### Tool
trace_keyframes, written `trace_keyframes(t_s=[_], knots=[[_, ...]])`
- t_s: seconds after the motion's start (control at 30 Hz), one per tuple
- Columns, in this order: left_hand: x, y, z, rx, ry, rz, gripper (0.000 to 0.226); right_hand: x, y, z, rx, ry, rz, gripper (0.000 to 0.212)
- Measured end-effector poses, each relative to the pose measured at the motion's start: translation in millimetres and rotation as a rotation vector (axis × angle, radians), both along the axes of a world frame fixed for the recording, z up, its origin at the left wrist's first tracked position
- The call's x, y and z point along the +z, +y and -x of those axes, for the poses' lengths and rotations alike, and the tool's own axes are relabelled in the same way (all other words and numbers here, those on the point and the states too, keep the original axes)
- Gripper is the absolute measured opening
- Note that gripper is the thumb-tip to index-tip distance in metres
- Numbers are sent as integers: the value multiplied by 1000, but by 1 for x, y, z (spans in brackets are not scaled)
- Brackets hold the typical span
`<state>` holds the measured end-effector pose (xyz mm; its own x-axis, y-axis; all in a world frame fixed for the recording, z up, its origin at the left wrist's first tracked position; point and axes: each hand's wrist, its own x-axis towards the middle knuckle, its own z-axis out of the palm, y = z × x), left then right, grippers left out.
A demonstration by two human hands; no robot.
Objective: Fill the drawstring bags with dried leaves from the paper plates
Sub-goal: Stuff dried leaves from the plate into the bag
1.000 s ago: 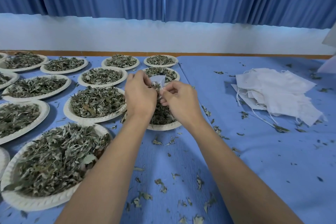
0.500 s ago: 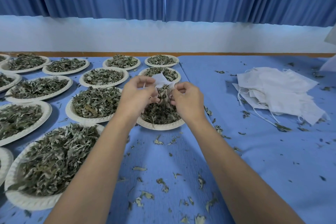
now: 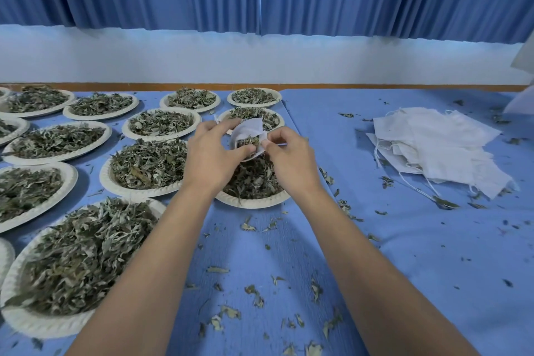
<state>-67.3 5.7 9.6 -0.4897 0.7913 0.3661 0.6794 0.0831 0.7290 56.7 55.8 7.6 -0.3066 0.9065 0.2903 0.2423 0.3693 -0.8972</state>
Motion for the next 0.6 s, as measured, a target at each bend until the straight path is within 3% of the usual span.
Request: trace_keyframes(t_s=[0.17,0.3,0.43,0.6], knots=[[1,2,6,-92,-49,48,61,2,-1,4,148,167,185,17],[1,2,4,-121,-195,6,47,2,-4,7,215,235,203,22],[2,6,2,80,-22,-80,40,0,-8,10,215,222,148,23],[7,8,-5,231,35,-108,38,-3,-12,9,138,118,11,22]])
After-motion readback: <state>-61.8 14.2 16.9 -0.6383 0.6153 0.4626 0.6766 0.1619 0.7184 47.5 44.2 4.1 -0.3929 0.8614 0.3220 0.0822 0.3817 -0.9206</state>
